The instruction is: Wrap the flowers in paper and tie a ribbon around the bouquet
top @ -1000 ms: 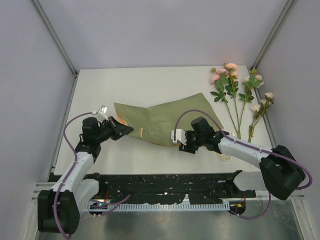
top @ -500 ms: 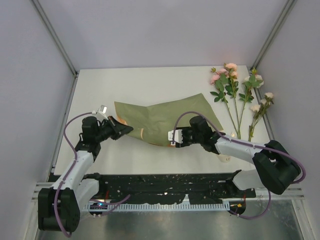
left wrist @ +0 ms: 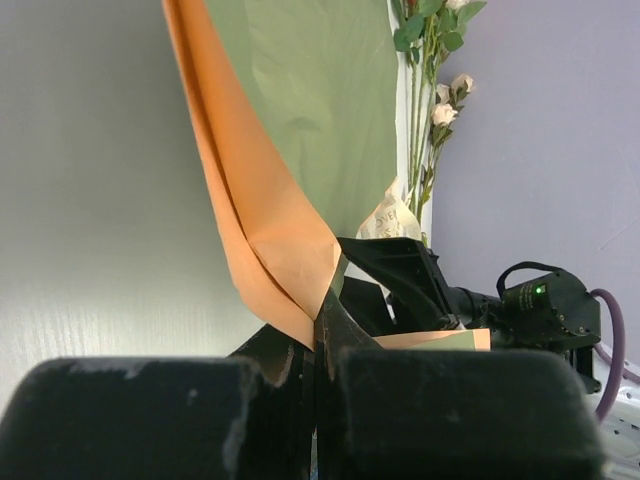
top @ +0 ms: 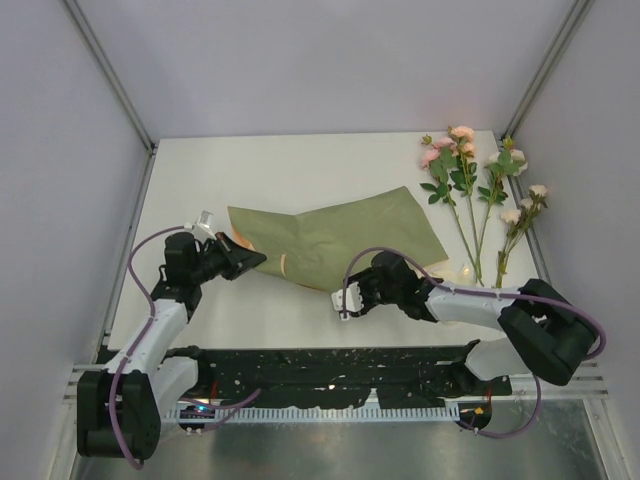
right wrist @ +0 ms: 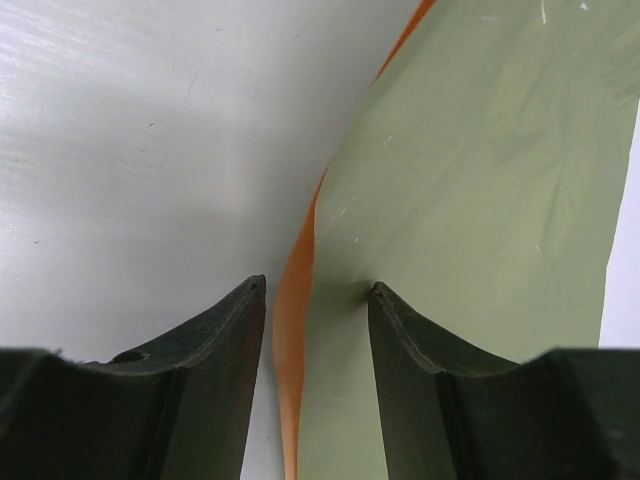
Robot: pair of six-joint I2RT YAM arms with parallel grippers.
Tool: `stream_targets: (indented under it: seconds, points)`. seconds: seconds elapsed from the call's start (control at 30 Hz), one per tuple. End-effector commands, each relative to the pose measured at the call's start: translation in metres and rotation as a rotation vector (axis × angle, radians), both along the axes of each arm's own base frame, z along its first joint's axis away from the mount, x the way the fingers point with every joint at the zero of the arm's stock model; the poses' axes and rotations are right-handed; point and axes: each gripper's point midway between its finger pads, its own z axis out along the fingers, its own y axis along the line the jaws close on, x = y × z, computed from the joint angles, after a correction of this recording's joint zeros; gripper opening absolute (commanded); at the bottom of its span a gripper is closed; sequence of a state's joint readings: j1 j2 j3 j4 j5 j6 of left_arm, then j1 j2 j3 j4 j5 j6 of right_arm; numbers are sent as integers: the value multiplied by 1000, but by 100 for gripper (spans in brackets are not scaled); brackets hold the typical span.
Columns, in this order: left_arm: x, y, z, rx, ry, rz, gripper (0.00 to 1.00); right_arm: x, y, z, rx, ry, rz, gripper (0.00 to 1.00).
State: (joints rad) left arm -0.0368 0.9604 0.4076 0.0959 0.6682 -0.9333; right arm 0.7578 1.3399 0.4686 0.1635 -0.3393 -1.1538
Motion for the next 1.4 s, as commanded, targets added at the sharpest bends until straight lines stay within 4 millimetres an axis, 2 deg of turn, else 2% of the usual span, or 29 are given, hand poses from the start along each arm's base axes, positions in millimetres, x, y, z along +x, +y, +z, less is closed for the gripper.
stream_targets:
  seconds: [0.0,0.17,0.2,0.23,0.27,0.3,0.33,0.37,0.43,0.47,0.5,0.53,0.57,0.6,0.63,0.7,0.83,0.9,0.97,1.07,1.17,1.2,1.23,1.27,1.37]
  points:
    - [5,-2,19,-10,-61,-21,0,27,12,17,31,-130,-39,50]
    - [5,-1,15,-3,-56,-23,0,34,14,26,57,-156,-69,37]
    - [5,-2,16,0,-60,-24,0,34,14,29,65,-158,-69,29]
    - [7,0,16,6,-62,-20,0,32,14,30,65,-150,-65,25]
    - [8,1,16,13,-67,-17,0,32,16,34,77,-149,-64,14]
    - [10,1,15,25,-66,-18,0,30,16,35,71,-131,-61,10]
    - [12,3,13,53,-67,-21,4,29,18,41,85,-129,-52,6]
    - [12,7,7,85,-43,-26,22,26,18,41,75,-103,-47,6]
    - [11,14,1,131,2,-31,62,21,17,49,59,-70,-37,27]
    - [13,27,2,152,19,-2,69,17,15,51,26,-36,-36,52]
    - [12,37,-1,166,53,16,78,13,10,50,4,6,-54,62]
    - [7,42,0,164,70,12,82,13,6,55,-16,25,-75,77]
    - [6,52,3,163,69,33,88,10,2,62,-12,45,-102,81]
    - [4,62,8,179,60,52,99,5,-4,66,-36,77,-110,97]
    - [1,71,10,204,60,61,100,2,-6,75,-18,87,-124,99]
    - [-4,93,20,289,51,90,100,-5,-11,97,36,124,-165,95]
    - [-14,129,44,570,16,29,99,-9,-22,130,144,211,-296,95]
    - [-11,149,58,706,-2,21,100,-2,-28,147,219,258,-395,95]
    - [-12,160,69,824,-41,-58,100,10,-37,165,306,313,-508,95]
    - [-6,176,72,932,-50,-100,100,34,-59,187,476,436,-742,95]
    - [-3,193,56,992,29,-92,100,49,-81,180,550,525,-914,95]
    - [-2,197,49,1012,42,-98,100,54,-95,176,578,551,-965,95]
    - [-2,201,42,1034,49,-99,100,53,-99,168,582,590,-975,95]
    - [-4,205,34,1061,56,-102,100,57,-112,163,597,598,-1029,95]
    - [-11,210,17,1107,62,-114,100,60,-136,141,567,570,-1151,95]
